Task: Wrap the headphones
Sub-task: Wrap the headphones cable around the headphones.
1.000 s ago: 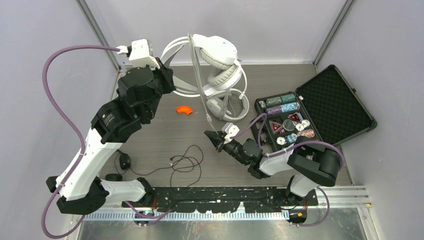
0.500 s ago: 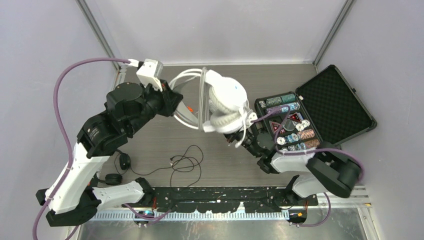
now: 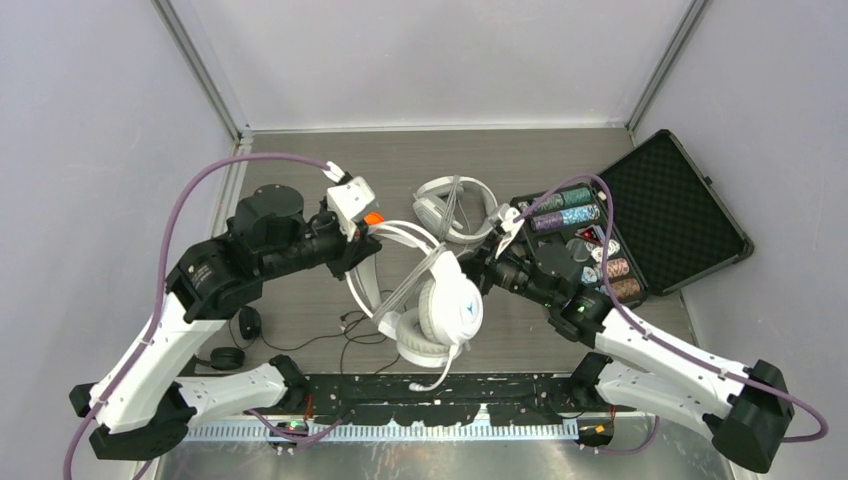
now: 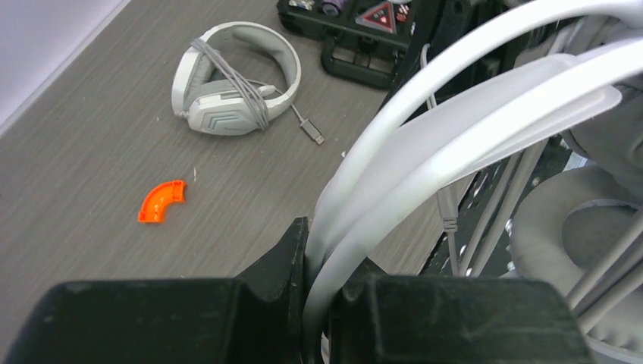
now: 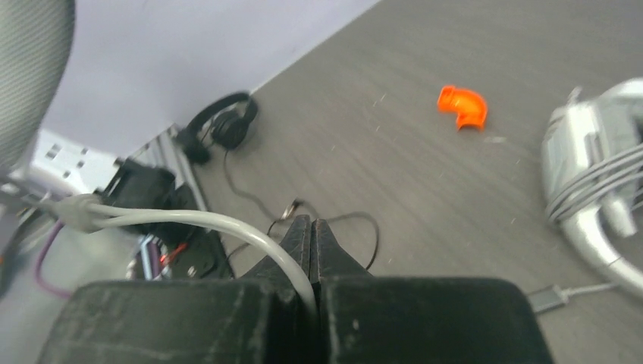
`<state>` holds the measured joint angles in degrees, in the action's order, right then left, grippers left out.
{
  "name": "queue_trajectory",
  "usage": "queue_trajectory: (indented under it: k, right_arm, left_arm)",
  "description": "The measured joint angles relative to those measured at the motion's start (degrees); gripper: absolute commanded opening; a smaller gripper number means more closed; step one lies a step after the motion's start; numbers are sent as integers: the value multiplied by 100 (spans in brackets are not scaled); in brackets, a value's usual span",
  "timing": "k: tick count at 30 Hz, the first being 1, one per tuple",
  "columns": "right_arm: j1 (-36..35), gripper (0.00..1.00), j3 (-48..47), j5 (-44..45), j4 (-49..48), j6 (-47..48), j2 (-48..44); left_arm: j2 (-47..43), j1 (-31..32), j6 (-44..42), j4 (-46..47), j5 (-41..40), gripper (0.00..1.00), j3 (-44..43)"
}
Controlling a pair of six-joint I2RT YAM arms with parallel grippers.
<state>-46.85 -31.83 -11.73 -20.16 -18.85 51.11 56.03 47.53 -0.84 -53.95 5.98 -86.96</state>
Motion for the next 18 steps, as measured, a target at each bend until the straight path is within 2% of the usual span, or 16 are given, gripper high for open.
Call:
queue_trajectory:
  k: [7, 8, 18]
  right_arm:
    - [-2, 1, -494, -734, 2135, -310, -588]
    - [-2, 1, -748, -929, 2986, -457, -844]
    - [-2, 1, -1128, -1093, 4345, -785, -975]
  left_arm:
    - [-37, 2, -1268, 55, 529, 0, 356]
    - [39, 2, -1801, 98, 586, 0, 376]
    - [728, 48, -3279, 188, 765, 0, 385]
